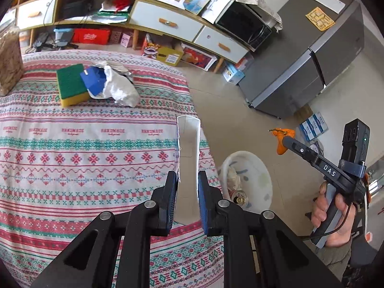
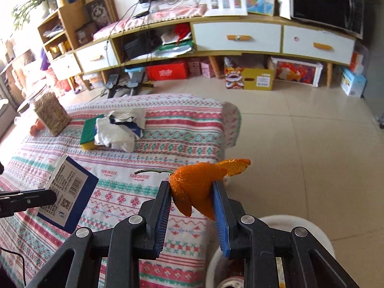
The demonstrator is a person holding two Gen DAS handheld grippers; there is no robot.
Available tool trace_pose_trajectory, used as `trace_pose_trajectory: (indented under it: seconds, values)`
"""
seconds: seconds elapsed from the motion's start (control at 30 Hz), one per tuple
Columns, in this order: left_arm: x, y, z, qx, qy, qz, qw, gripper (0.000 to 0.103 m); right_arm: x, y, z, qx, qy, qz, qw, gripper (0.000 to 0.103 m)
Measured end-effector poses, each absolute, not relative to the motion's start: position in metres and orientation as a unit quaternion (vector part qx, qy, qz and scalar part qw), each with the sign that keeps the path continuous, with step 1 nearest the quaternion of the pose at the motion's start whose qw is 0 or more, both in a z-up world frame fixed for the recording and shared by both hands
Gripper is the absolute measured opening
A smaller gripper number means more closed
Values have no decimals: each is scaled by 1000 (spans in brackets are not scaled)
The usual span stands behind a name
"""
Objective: Collect trash
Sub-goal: 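Carry the carton strip and orange peel over the bin and release both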
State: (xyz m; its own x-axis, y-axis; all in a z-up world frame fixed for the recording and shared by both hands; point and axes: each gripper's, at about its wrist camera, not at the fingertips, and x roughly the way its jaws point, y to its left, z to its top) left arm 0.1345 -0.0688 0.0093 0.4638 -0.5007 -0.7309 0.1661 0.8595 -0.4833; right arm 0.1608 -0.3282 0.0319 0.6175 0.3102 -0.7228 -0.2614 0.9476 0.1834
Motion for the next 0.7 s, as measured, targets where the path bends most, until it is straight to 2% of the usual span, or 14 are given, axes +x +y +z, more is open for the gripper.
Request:
trace_pose_trajectory:
  seconds: [0.33,0.7]
  values:
    - [138,-171,3,-163,488,-267,815,18,154,-397,22,95,456,99,880,31]
    - [156,-277,-43,-183,541,-312,759,19,146,-455,12,168,471,51,864,31]
